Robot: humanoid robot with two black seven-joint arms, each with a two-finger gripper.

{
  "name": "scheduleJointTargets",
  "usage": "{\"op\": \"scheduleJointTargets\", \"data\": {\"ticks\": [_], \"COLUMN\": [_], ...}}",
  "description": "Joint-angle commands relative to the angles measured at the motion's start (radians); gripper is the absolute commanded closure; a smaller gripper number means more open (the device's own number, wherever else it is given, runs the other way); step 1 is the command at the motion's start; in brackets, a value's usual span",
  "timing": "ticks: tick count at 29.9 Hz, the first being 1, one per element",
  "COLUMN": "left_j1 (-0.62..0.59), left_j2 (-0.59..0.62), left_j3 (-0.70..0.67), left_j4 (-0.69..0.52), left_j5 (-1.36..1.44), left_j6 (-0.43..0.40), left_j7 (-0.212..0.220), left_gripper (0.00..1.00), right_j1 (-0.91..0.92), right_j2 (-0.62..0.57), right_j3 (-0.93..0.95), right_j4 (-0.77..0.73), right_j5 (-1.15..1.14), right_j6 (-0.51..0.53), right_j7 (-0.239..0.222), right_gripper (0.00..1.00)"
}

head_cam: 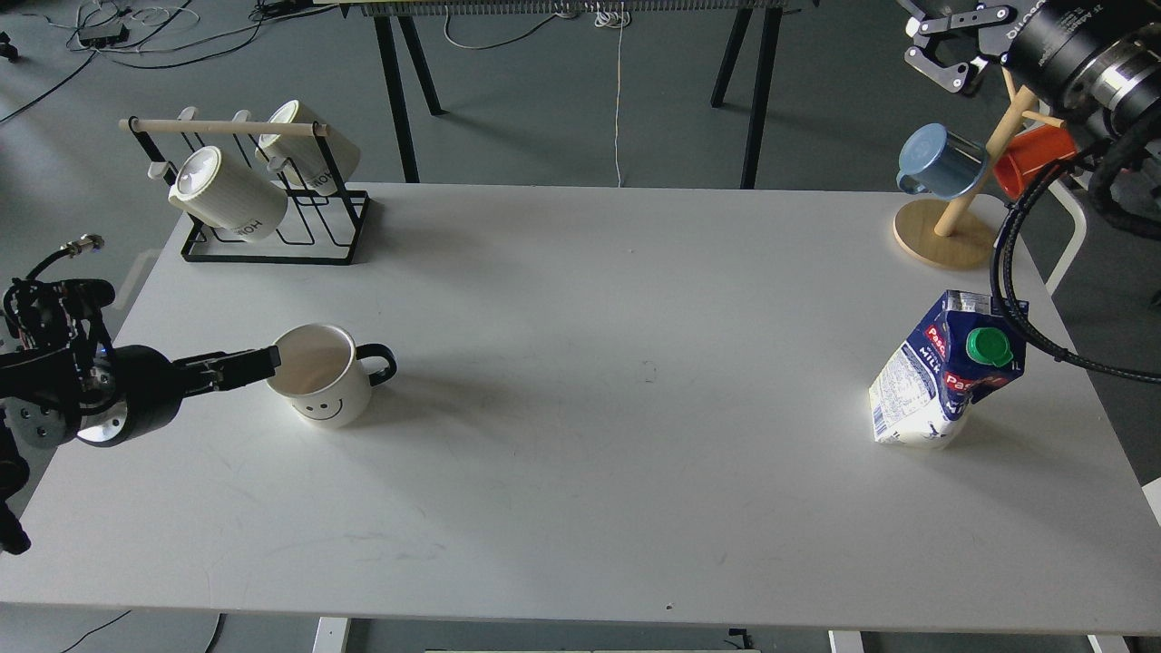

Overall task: Place cup and milk with both arms
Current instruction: 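Reach the left gripper to the smiley mug and grasp its rim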

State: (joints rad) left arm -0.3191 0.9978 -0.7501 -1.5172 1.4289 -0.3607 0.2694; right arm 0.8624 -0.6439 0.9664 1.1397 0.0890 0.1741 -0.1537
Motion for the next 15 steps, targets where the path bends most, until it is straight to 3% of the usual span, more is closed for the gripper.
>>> {"op": "scheduleJointTargets", "data": {"ticks": [1, 15], "left_j1": [-0.014, -0.020], "left_j2": [-0.007, -0.122], "left_j3": [0.000, 0.000], "left_j4": [0.018, 0.164], "left_j5": [0.004, 0.143], "left_j6": [-0.006, -0.010], "left_j7": [0.010, 0.011], "left_gripper": [0.01, 0.01], "right_j1": [0.001, 0.004], "right_j2": [0.012, 0.017], "right_j3": [0.000, -0.014], "right_j4": [0.000, 0.000], "right_j5": [0.000, -0.002], "right_j6": [0.001, 0.002], "right_j7": [0.000, 0.000], "right_gripper": [0.02, 0.02]}}
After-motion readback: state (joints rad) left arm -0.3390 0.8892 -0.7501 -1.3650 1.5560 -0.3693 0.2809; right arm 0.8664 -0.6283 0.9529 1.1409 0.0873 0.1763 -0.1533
